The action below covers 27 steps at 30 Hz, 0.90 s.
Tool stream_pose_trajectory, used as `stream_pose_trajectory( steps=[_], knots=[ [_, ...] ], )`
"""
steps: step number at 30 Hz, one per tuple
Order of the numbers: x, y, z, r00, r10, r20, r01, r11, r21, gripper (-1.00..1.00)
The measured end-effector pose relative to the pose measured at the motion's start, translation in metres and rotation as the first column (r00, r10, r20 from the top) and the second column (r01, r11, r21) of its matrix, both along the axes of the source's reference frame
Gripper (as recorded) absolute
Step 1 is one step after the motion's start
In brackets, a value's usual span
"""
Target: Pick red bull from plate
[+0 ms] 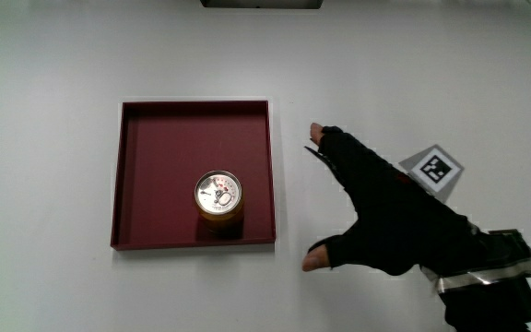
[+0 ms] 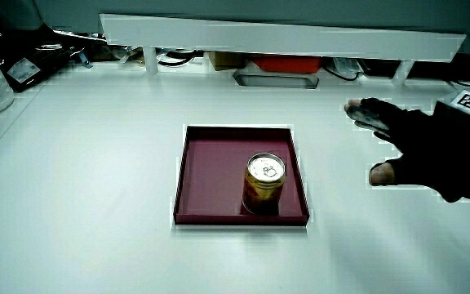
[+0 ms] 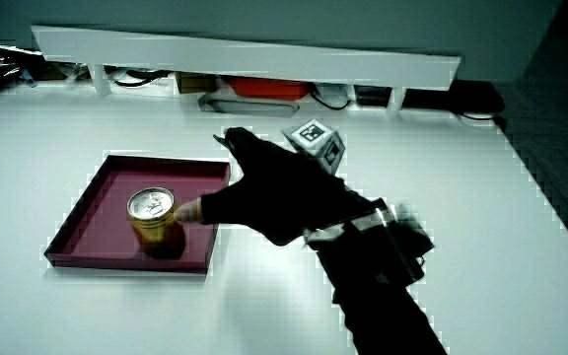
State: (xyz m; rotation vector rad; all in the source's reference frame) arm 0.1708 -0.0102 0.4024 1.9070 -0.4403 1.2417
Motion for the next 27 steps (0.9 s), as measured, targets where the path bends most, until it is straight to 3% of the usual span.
stream_pose_trajectory(
  steps=[1, 2, 5, 8, 9, 10, 12, 13, 16, 18, 24, 27],
  knots=[
    [-0.004, 0.0, 0.002, 1.0, -0.002, 0.024, 0.002, 1.0, 0.0, 0.0],
    [-0.006, -0.001, 0.003, 1.0, -0.007, 0.013, 0.007, 0.9999, 0.013, 0.0],
    [-0.013, -0.002, 0.009, 1.0, -0.002, 0.015, 0.002, 0.9999, -0.01, 0.0],
    [-0.022, -0.002, 0.015, 1.0, 0.009, 0.025, -0.007, 0.9978, -0.066, 0.0],
    [-0.026, -0.002, 0.018, 0.998, 0.008, 0.061, -0.003, 0.997, -0.077, 0.0],
    [-0.029, -0.001, 0.02, 0.999, 0.006, 0.043, -0.002, 0.9943, -0.107, 0.0],
    [-0.037, -0.001, 0.029, 0.998, 0.0, 0.069, 0.008, 0.9933, -0.116, 0.0],
    [-0.04, -0.001, 0.032, 0.999, -0.003, 0.05, 0.009, 0.9926, -0.121, 0.0],
    [-0.048, -0.003, 0.047, 0.998, -0.031, 0.062, 0.036, 0.9963, -0.078, 0.0],
    [-0.052, -0.004, 0.053, 0.996, -0.017, 0.087, 0.025, 0.9954, -0.093, 0.0],
    [-0.068, -0.004, 0.067, 0.996, -0.026, 0.087, 0.038, 0.9892, -0.141, 0.0],
    [-0.076, -0.004, 0.078, 0.993, -0.033, 0.112, 0.047, 0.9906, -0.128, 0.0]
  ],
)
